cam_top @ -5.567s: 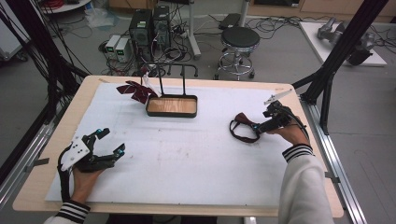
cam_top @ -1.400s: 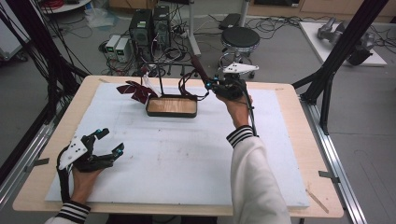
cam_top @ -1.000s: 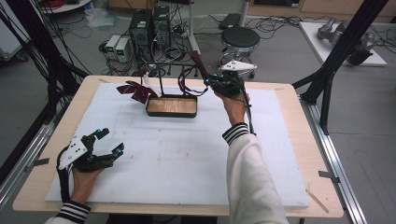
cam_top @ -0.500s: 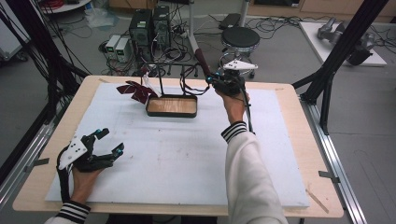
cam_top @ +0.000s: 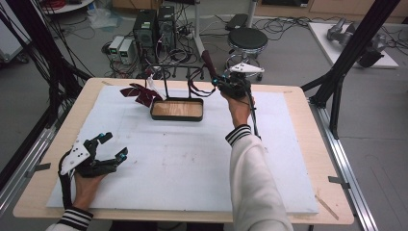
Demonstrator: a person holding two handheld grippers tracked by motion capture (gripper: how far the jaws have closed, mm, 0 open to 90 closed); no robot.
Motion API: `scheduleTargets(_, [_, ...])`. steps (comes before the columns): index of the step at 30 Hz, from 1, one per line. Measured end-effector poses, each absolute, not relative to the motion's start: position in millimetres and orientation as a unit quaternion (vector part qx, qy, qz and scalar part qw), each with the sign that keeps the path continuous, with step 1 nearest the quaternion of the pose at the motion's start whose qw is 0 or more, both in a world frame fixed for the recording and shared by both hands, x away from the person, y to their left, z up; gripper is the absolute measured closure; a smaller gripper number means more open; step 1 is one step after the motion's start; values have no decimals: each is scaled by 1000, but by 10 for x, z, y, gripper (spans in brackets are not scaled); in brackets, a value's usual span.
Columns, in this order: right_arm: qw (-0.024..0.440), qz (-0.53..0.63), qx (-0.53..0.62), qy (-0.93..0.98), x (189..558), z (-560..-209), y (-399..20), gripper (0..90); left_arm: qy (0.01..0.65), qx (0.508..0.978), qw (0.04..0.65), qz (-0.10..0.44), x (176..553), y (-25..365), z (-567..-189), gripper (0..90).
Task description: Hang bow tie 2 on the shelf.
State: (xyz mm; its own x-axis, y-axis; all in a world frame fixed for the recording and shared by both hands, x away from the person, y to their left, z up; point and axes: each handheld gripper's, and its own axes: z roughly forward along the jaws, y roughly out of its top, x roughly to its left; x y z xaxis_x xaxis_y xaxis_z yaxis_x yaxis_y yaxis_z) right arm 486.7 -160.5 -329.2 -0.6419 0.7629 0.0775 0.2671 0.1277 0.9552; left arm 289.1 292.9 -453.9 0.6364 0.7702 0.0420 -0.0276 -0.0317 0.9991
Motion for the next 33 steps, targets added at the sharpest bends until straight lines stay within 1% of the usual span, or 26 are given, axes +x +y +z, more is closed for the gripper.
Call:
scheduleTargets(6, [225, 552, 373, 711, 4920, -3363, -1594, 800, 287, 646, 634, 315, 2890, 2929, -4540, 174])
scheduleTargets(21, [204, 524, 409, 719, 4987, -3634, -1591, 794, 288, 645, 634, 315, 2889, 2930, -4541, 173])
scheduleTargets(33, [189, 501, 419, 733, 5017, -3715, -1589, 790, 287, 645, 634, 316, 2887, 2930, -4541, 173])
